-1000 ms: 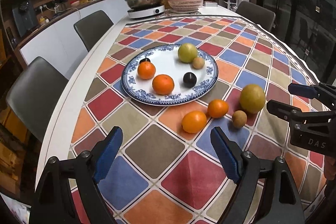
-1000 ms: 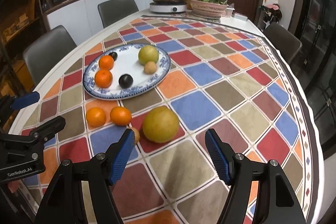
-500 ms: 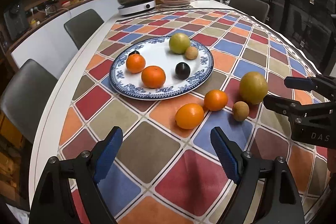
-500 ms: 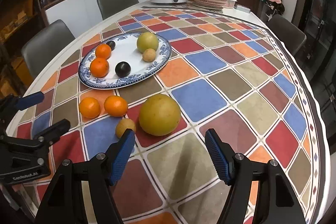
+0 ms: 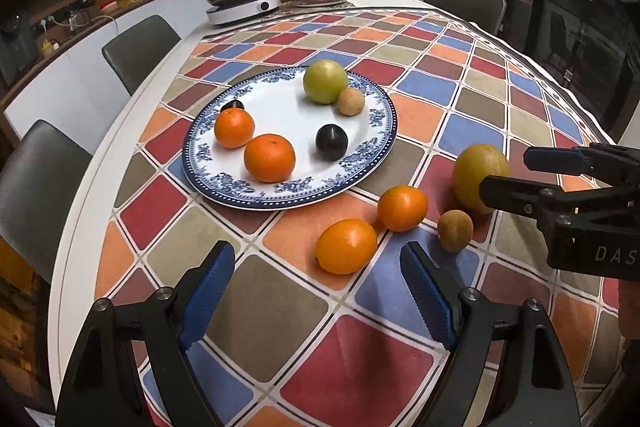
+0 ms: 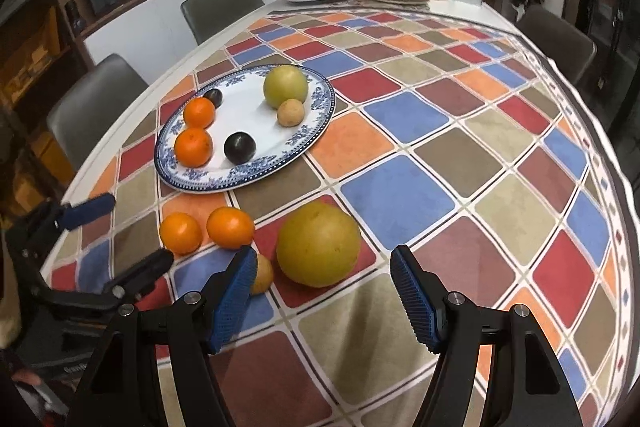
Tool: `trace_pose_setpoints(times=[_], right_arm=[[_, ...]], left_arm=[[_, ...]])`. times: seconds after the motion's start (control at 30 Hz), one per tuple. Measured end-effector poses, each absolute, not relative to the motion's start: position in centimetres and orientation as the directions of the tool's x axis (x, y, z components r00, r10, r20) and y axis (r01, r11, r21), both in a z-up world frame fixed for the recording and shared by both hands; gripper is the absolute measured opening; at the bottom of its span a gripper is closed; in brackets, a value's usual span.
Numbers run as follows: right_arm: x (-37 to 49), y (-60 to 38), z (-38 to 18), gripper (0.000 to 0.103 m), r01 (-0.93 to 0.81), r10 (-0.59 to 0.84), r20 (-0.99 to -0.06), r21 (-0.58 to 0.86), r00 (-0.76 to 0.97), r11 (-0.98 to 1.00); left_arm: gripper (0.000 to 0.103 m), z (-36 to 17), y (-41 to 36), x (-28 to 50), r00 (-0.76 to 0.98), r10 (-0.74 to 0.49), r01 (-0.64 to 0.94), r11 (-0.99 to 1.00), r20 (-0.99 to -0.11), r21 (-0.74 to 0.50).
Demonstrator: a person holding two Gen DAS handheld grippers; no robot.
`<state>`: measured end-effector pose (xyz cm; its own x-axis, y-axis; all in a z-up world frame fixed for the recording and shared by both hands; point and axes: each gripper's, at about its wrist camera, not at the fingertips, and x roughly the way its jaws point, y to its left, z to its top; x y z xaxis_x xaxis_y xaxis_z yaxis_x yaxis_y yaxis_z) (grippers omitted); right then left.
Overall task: Organize fruits
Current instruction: 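Grasp a mandarin orange with the left tool while the right tool grasps a green pomelo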
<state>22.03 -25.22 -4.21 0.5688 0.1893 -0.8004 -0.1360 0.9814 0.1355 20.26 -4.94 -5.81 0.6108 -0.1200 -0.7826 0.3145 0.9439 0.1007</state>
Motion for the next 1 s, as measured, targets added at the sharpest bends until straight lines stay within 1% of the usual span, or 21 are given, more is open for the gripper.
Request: trace_pose_setpoints(times=[0.13,0.23,0.4,0.43,0.5,0.63,0.67,0.77,0.87,0.93,1.0], right_arm=[[22.7,-25.0,-4.5,0.070,-0.113,0.166,-0.814,0.124,0.557,0.986],[23.1,-25.1,-4.7,0.070,-0.102,0.179,-0.818,0.148,0.546,0.984],[23.5,-24.6,-5.0,0.070,-0.103,0.165,-0.831,0.130,0.530,0.986],[23.6,-24.6,-5.1,0.070,-0.101,0.164,-0.834,0.130,0.527,0.986],[23.9,-24.6,-5.3,0.069,-0.096,0.164,-0.842,0.134,0.514,0.986],[24.3,-24.6,-5.7,0.069,-0.089,0.155,-0.854,0.128,0.497,0.988],[24.5,-24.5,-5.8,0.069,-0.088,0.151,-0.856,0.124,0.494,0.988],[24.7,-24.5,-6.1,0.062,-0.092,0.163,-0.866,0.135,0.474,0.987],[24.9,-24.7,-6.5,0.059,-0.077,0.168,-0.874,0.149,0.457,0.986],[25.1,-24.7,-6.6,0.057,-0.079,0.179,-0.875,0.160,0.450,0.984],[25.3,-24.6,-6.8,0.052,-0.087,0.193,-0.880,0.173,0.433,0.981]], left_arm=[[0.078,-6.4,-5.2,21.0,0.594,-0.100,0.298,0.949,-0.798,0.102],[0.075,-6.8,-5.3,21.5,0.576,-0.104,0.294,0.952,-0.811,0.086],[0.063,-7.5,-5.4,22.1,0.547,-0.116,0.286,0.956,-0.829,0.056],[0.063,-7.6,-5.4,22.1,0.544,-0.119,0.288,0.956,-0.830,0.051],[0.058,-7.8,-5.4,22.2,0.535,-0.131,0.292,0.956,-0.835,0.037],[0.053,-8.1,-5.5,22.5,0.520,-0.147,0.295,0.955,-0.842,0.015],[0.050,-8.1,-5.6,22.5,0.518,-0.149,0.295,0.955,-0.843,0.013],[0.048,-8.3,-5.7,22.8,0.505,-0.157,0.296,0.955,-0.849,0.000],[0.042,-8.3,-5.7,23.0,0.497,-0.165,0.298,0.955,-0.852,-0.011],[0.040,-8.4,-5.9,23.0,0.492,-0.168,0.301,0.953,-0.854,-0.014],[0.038,-8.5,-5.9,23.1,0.487,-0.171,0.304,0.953,-0.856,-0.018]])
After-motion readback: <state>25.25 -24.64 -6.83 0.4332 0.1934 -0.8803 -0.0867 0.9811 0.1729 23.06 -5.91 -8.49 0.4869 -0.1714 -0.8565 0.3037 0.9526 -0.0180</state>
